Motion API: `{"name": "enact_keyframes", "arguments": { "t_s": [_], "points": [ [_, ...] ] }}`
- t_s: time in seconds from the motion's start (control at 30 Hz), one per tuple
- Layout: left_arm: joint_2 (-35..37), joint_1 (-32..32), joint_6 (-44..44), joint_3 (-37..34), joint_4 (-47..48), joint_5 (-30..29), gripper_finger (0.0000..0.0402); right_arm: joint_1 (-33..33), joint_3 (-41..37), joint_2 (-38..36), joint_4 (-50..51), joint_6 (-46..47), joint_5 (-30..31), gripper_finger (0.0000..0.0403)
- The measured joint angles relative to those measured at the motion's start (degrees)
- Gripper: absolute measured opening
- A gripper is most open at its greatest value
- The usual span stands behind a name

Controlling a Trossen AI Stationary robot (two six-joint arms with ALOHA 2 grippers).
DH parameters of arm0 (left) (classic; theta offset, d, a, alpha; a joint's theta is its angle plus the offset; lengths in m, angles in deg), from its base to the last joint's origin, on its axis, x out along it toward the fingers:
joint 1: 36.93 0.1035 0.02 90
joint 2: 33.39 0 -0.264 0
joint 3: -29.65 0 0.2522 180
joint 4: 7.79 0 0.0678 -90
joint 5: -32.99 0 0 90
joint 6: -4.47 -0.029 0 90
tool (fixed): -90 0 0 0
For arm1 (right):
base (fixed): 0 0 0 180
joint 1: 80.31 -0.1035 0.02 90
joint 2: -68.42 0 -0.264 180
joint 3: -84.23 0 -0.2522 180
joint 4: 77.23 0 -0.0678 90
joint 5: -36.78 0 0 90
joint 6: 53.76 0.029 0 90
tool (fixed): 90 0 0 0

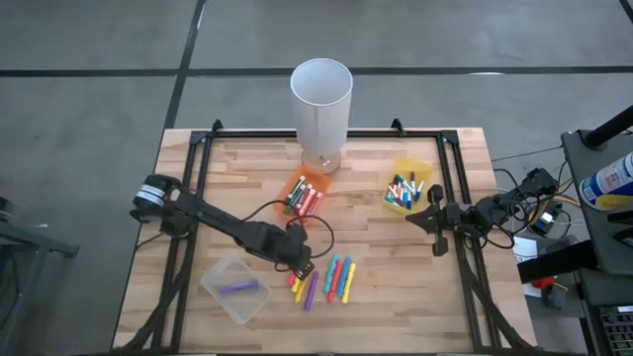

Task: Pick & Place Markers
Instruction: Put the pink highlighter pen into the white bin

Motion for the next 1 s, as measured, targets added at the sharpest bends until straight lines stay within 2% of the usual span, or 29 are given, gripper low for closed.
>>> {"name": "enact_keyframes", "arguments": {
  "t_s": [0.3, 0.83, 1.0],
  "points": [
    [-4.11, 0.17, -0.72, 0.0, -0.02, 0.18, 0.0147, 0.0, 0.0, 0.0, 0.0, 0.0, 0.0, 0.0009],
    [-6.38, 0.61, -3.77, 0.25, 0.83, 0.94, 0.0146, 0.0, 0.0, 0.0, 0.0, 0.0, 0.0, 0.0009],
    [-6.28, 0.66, -4.55, 0.76, 1.83, 1.25, 0.0114, 0.02, 0.0, 0.0, 0.0, 0.0, 0.0, 0.0009]
  ]
}}
